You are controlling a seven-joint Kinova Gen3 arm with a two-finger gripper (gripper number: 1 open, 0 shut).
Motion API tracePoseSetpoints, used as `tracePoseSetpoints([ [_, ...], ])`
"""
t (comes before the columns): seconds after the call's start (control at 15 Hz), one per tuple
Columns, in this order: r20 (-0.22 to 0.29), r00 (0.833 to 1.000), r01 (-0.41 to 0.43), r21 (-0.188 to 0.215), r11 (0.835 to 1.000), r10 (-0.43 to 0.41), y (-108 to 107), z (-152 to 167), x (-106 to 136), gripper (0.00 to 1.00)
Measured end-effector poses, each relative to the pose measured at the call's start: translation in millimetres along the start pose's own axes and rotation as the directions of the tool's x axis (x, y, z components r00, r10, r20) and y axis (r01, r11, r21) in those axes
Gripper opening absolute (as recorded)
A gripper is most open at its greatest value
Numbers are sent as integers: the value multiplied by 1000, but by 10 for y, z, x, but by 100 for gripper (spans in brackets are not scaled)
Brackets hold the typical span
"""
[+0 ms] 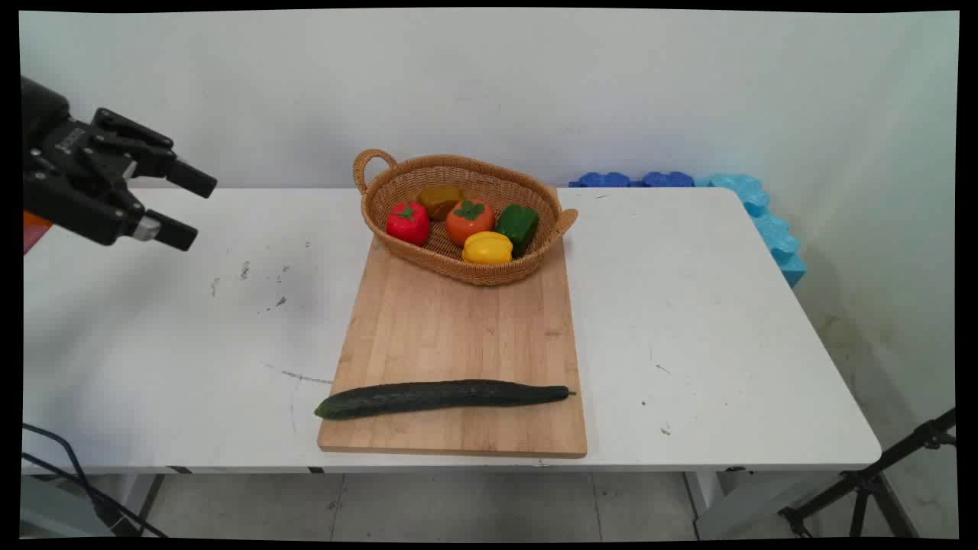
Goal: Pick up the potato from the vegetable basket
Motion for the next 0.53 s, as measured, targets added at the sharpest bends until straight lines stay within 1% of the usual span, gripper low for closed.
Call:
tracePoseSetpoints([
  [0.27,-4,1000,21,41,999,-21,-135,132,135,100],
  [0.33,-6,1000,28,57,998,-28,-182,181,183,100],
  [0.53,-7,998,61,125,990,-61,-394,423,395,100],
])
